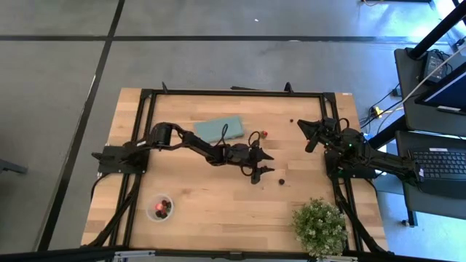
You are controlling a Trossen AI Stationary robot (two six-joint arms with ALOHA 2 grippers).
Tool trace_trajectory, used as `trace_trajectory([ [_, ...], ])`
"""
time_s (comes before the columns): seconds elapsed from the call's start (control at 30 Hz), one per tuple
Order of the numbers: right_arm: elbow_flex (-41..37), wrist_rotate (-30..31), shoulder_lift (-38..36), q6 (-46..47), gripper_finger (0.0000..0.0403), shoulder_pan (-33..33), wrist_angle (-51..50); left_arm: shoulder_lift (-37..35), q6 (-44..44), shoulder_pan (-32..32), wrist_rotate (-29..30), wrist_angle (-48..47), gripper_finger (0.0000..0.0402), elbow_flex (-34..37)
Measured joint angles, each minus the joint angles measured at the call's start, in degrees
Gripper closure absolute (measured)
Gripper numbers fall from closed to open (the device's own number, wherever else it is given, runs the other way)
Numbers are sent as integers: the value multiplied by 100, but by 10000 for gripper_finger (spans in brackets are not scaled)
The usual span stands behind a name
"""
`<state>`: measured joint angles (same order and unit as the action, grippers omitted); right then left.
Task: Pick and placing Produce into tupperware
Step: Put the bottom blueberry into the transparent container
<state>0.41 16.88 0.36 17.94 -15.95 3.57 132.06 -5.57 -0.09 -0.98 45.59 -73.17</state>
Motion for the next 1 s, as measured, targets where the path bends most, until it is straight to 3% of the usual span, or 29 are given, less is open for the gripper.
trace_trajectory([
  [0.23,0,-1,-2,105,342,-2,0,19,14,19,-154,-1121,181,-122],
  [1.0,1,-2,0,-48,342,-2,-1,286,-188,-43,56,-1287,198,-142],
])
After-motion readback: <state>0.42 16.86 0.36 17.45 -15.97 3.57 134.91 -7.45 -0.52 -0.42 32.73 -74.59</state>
